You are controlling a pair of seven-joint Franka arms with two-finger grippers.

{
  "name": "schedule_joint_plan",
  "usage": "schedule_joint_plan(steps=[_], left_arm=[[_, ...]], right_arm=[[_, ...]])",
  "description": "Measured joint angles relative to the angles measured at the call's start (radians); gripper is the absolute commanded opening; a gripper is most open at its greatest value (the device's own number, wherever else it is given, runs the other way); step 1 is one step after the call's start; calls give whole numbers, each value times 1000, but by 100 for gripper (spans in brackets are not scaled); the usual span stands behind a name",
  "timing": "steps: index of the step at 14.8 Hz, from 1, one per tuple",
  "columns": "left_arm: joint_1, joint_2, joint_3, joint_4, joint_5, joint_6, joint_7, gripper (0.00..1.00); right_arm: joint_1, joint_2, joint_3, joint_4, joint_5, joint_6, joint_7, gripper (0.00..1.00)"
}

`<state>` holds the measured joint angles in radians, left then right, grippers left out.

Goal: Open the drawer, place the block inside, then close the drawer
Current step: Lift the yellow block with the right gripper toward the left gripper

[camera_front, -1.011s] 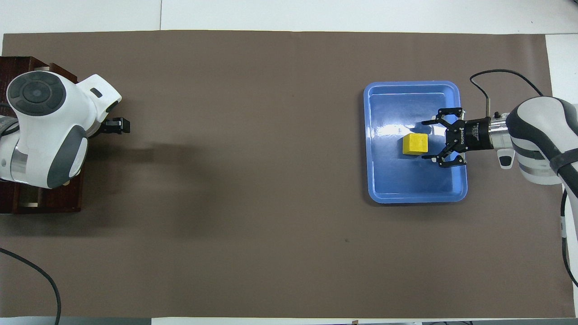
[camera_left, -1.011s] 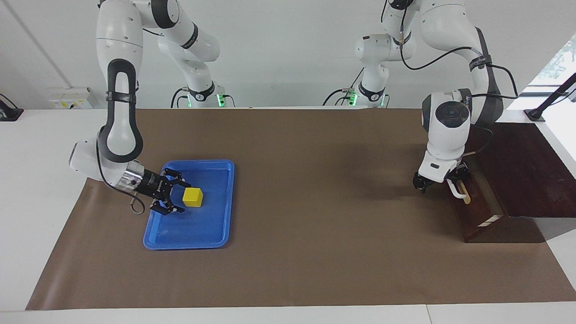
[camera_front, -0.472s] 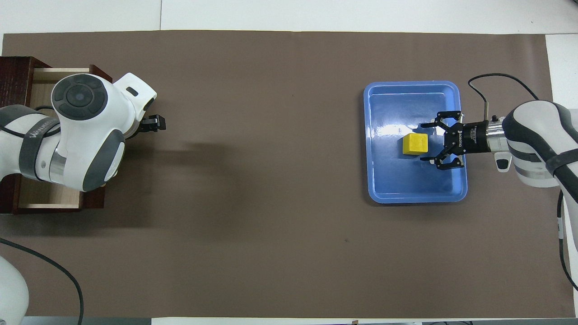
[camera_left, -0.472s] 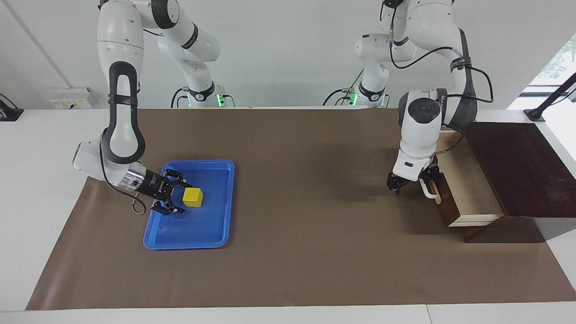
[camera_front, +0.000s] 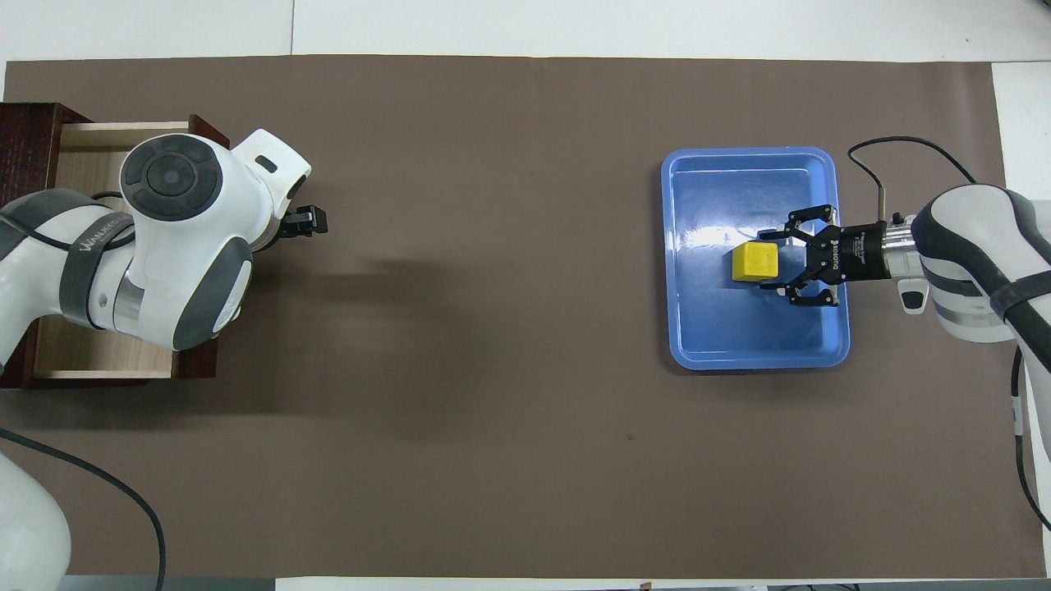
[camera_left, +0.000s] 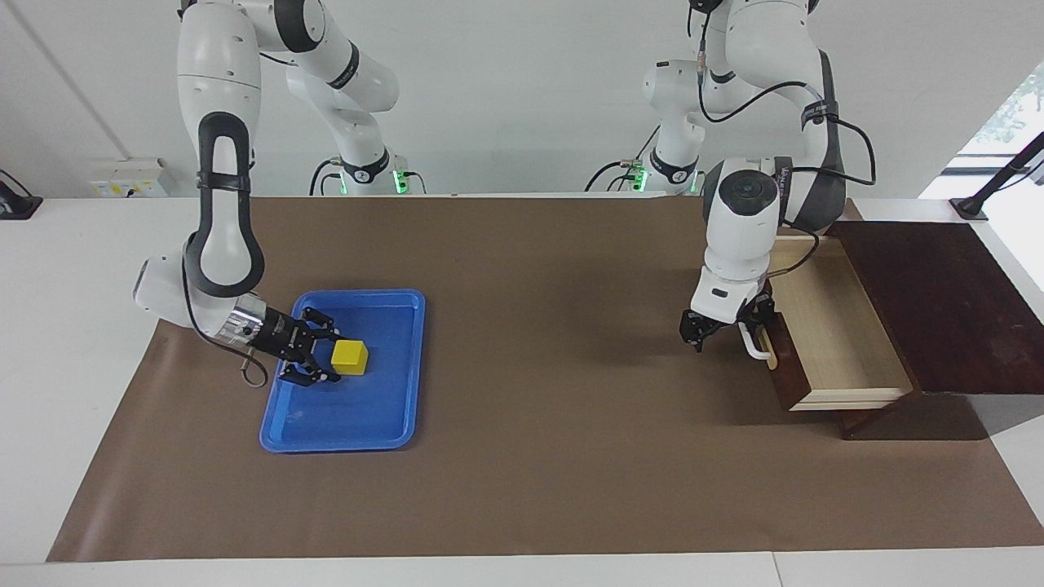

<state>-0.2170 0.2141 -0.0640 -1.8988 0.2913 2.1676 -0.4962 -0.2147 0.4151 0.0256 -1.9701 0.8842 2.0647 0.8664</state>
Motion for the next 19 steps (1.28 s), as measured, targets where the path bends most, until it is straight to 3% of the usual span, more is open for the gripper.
schedule_joint_plan(steps=[3, 5, 6, 12, 15, 19], left_arm=[[0, 0, 1, 2, -3, -1, -2, 100], [0, 0, 4, 14, -7, -17, -9, 100], [1, 1, 6, 36, -14, -49, -14, 100], [2, 2, 10, 217, -98, -258, -41, 100], [2, 1, 10, 262, -159, -314, -197, 100], [2, -26, 12, 383, -216, -475, -463, 100]], right_arm=[[5, 0, 0, 0, 0, 0, -19, 43], [9, 0, 0, 0, 0, 0, -27, 7], [11, 0, 0, 0, 0, 0, -32, 0], [14, -2, 2, 68, 1, -54, -85, 0], [48, -2, 3, 141, 4, -81, -25, 0], [178, -2, 5, 235, 4, -78, 190, 0]])
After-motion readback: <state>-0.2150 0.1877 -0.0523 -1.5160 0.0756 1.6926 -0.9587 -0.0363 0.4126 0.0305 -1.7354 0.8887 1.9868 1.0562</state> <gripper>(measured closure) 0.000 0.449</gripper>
